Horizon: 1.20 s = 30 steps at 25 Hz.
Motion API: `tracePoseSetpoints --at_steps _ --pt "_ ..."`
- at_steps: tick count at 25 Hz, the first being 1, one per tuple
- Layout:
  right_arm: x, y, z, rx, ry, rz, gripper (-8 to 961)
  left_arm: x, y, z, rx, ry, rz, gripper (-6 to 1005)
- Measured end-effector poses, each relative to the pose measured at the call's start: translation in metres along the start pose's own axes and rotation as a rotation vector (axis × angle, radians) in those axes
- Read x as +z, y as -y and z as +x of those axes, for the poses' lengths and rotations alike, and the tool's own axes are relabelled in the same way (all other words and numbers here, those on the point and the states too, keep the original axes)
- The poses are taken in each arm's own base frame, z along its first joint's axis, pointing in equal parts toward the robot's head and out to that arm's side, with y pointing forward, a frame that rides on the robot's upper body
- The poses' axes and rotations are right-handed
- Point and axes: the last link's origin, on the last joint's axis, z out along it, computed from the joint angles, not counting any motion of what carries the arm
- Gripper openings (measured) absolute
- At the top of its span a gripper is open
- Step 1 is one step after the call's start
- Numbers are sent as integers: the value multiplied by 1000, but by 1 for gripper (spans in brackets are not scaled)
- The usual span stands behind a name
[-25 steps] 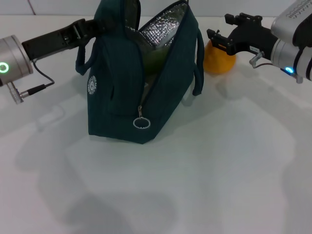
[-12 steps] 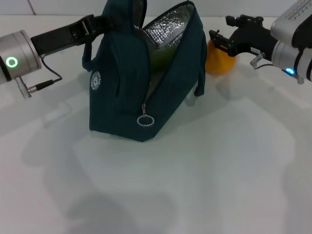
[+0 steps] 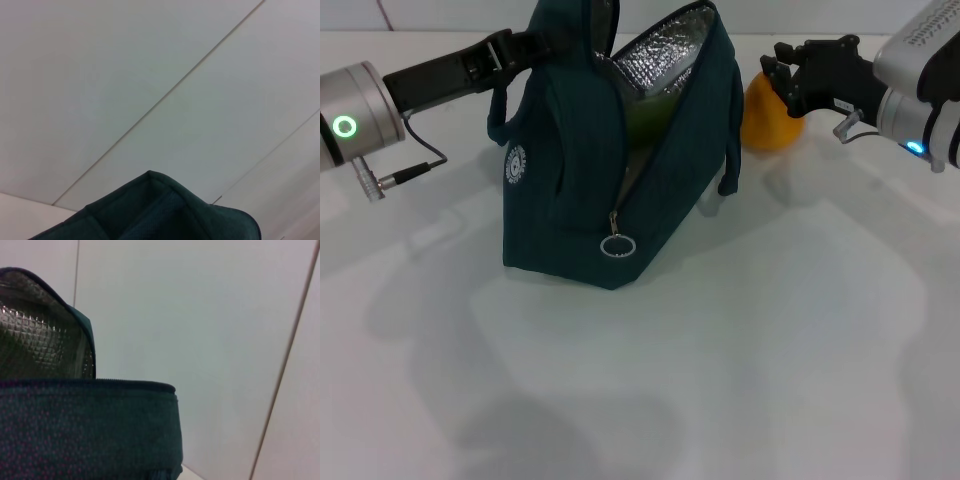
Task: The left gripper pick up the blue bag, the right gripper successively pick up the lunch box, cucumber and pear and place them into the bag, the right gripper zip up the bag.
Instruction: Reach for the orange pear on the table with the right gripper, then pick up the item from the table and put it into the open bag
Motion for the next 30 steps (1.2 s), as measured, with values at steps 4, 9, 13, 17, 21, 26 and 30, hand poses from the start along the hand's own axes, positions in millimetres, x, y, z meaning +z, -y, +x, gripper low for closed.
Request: tracePoseSetpoints --at_steps 4,9,13,17,21,26,30 --pt "0 0 0 -15 3 1 182 0 1 -1 -5 0 2 67" --pt "0 0 -1 -19 4 1 46 0 1 -1 -8 -1 1 67" --pt "0 0 0 -22 4 2 22 0 1 -1 -7 -2 3 67" --pt "-3 2 1 -20 16 4 22 0 2 -1 -7 -6 10 67" --pt "-11 5 4 -8 45 15 22 0 2 -1 1 -6 10 67" --pt "-20 7 12 1 51 26 21 -1 3 -1 0 -9 14 67" --pt "-25 10 10 -6 83 27 21 -4 4 -3 -4 -11 18 67"
